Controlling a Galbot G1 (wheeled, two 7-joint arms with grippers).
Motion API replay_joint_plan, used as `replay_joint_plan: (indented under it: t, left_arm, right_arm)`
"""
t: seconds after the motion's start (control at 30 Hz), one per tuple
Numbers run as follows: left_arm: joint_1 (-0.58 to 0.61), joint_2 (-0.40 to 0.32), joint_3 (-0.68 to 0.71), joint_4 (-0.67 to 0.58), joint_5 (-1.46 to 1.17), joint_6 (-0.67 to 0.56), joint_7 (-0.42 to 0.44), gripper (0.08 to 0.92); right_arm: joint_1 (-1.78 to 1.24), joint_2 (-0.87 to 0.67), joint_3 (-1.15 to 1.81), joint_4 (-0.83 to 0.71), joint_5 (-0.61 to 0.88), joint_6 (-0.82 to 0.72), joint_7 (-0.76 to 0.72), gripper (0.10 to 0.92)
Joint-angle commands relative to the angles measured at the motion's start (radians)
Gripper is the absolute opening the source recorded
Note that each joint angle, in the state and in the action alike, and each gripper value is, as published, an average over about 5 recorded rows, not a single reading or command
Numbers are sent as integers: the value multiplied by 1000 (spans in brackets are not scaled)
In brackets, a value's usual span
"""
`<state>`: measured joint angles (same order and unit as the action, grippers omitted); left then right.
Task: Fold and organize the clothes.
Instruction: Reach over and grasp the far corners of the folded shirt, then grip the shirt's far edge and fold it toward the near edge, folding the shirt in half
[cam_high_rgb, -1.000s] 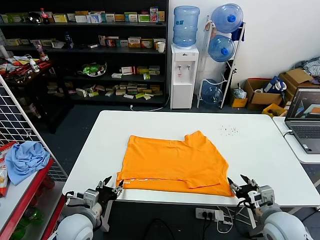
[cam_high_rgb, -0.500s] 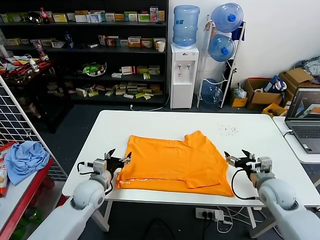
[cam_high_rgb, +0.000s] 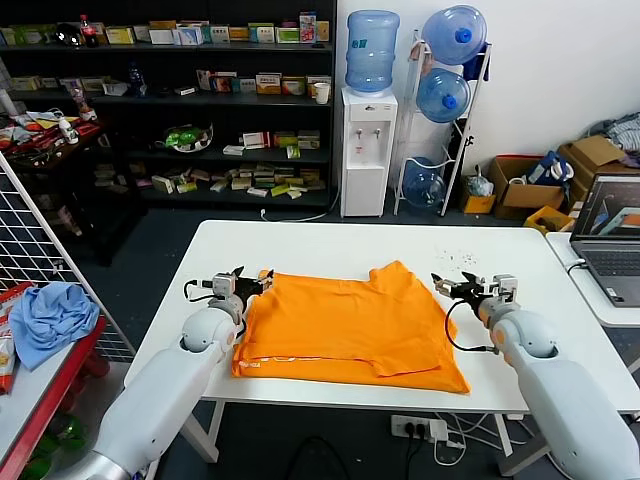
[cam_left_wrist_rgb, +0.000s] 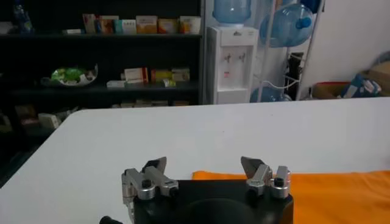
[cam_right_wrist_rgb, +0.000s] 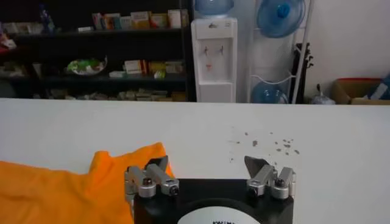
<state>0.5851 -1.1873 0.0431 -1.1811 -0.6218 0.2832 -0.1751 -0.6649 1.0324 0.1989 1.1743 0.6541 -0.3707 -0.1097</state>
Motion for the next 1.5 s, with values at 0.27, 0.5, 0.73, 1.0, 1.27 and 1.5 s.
replay_joint_plan:
  t: [0.27,0.5,0.73,1.0,1.27,1.5]
  left_arm:
    - [-112,-123,36,267,58,10,31,823]
    - [-104,-116,44,249,48,40,35,723]
    - [-85,-91,46,216,35,51,40,524]
    - [-54,-48,41,137,27,30,36,290]
    - [37,52,17,-47,7,-17,13,105]
    - [171,157,2,-292,-44,0,-22,97]
  right_arm:
    - [147,140,-78,-258,-65,-2,-88,723]
    - [146,149,-80,-255,-74,-66,-74,515]
    - [142,148,-61,-260,-94,-77,-95,316]
    - [104,117,-59,-147,-84,-10,-64,128]
    - [-27,46,-34,130,-36,27,36,124]
    - [-225,-78,-3,390,-6,-13,96,124]
